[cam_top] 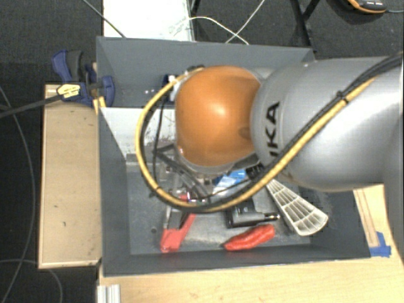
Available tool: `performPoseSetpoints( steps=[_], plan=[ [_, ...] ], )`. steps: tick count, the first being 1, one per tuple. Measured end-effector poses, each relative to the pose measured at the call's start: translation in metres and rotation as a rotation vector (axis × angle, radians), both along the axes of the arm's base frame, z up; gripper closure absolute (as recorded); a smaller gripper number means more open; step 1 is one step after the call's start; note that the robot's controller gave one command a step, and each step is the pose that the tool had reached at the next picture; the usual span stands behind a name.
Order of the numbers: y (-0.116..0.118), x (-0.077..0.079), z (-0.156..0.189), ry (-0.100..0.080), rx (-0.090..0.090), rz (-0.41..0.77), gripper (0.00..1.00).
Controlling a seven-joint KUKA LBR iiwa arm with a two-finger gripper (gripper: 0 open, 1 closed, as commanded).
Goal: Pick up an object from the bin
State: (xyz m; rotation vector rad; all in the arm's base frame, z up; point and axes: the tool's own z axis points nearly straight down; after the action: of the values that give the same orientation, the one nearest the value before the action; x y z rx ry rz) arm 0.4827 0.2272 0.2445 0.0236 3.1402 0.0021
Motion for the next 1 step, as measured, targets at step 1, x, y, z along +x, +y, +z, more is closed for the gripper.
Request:
performPoseSetpoints(
  steps=[1],
  plan=[
    [0.0000,0.0000,0.0000,0.000,0.000,0.004,0.00]
  ],
)
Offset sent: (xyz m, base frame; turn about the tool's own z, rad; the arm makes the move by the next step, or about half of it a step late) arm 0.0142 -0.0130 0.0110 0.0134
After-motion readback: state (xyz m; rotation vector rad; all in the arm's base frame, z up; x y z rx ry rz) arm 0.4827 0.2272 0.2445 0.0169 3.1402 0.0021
